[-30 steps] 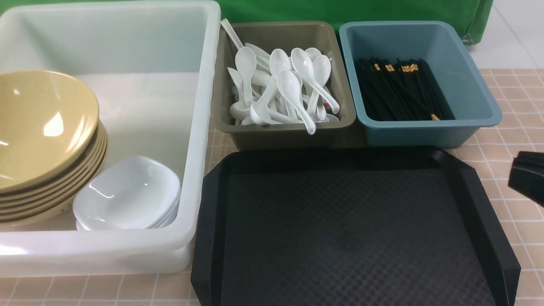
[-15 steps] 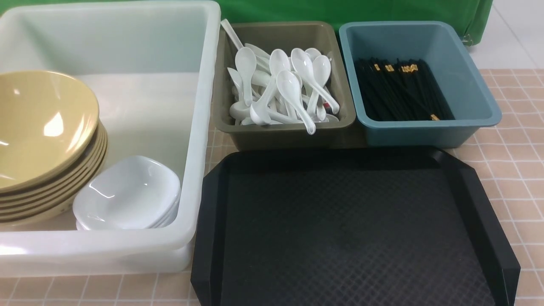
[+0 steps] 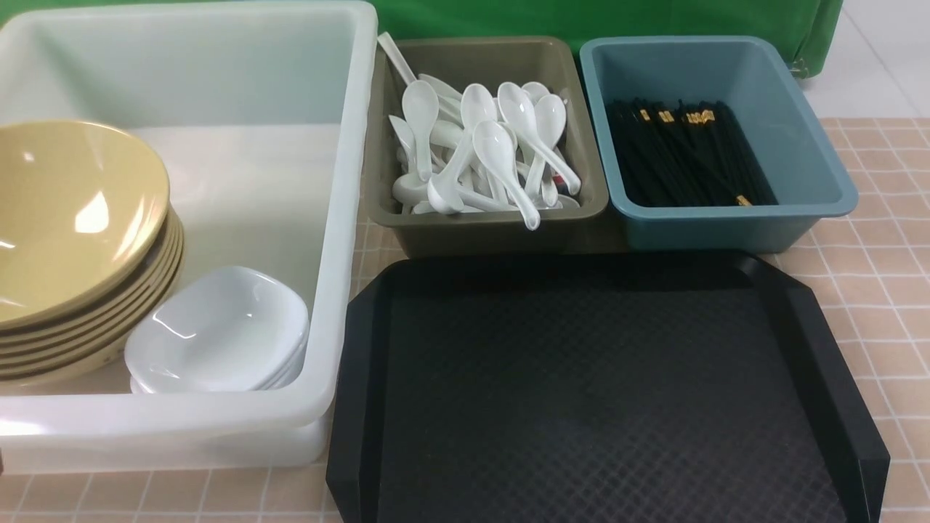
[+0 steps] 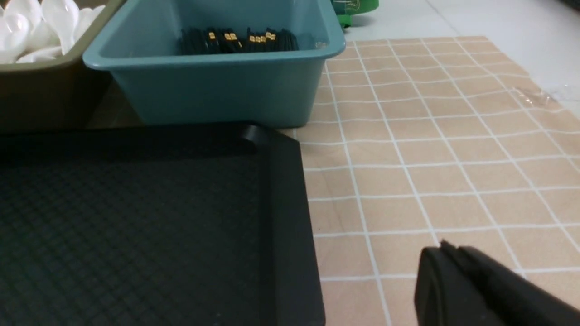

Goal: On brown table put chopsticks spoon bowls plates into blue grey white boxes.

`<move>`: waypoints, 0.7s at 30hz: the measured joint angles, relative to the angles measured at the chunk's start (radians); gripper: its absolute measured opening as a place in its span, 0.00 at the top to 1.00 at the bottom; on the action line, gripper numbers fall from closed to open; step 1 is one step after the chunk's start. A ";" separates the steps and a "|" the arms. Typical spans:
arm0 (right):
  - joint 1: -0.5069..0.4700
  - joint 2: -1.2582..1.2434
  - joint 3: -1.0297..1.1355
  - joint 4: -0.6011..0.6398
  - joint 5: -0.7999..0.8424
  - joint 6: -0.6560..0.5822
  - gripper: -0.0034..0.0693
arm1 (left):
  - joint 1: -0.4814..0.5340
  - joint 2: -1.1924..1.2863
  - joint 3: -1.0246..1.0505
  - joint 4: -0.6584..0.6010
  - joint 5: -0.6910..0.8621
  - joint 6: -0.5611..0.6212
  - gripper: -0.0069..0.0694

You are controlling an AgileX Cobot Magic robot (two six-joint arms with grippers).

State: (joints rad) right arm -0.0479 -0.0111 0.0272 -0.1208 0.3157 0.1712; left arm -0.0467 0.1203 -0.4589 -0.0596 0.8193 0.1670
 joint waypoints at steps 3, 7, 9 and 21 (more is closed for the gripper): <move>0.000 0.000 0.000 0.000 0.000 -0.009 0.89 | 0.000 0.000 0.016 0.000 -0.001 0.000 0.91; 0.000 0.000 0.000 0.000 0.000 -0.011 0.89 | 0.000 0.000 0.020 0.000 -0.003 0.000 0.91; 0.000 0.000 0.000 0.000 0.000 -0.011 0.89 | 0.000 0.000 0.020 0.000 -0.003 0.000 0.91; 0.000 -0.001 0.000 0.000 0.000 -0.012 0.89 | 0.000 0.000 0.021 0.000 -0.005 0.000 0.91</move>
State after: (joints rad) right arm -0.0479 -0.0116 0.0272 -0.1208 0.3157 0.1594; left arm -0.0467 0.1203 -0.4384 -0.0596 0.8143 0.1670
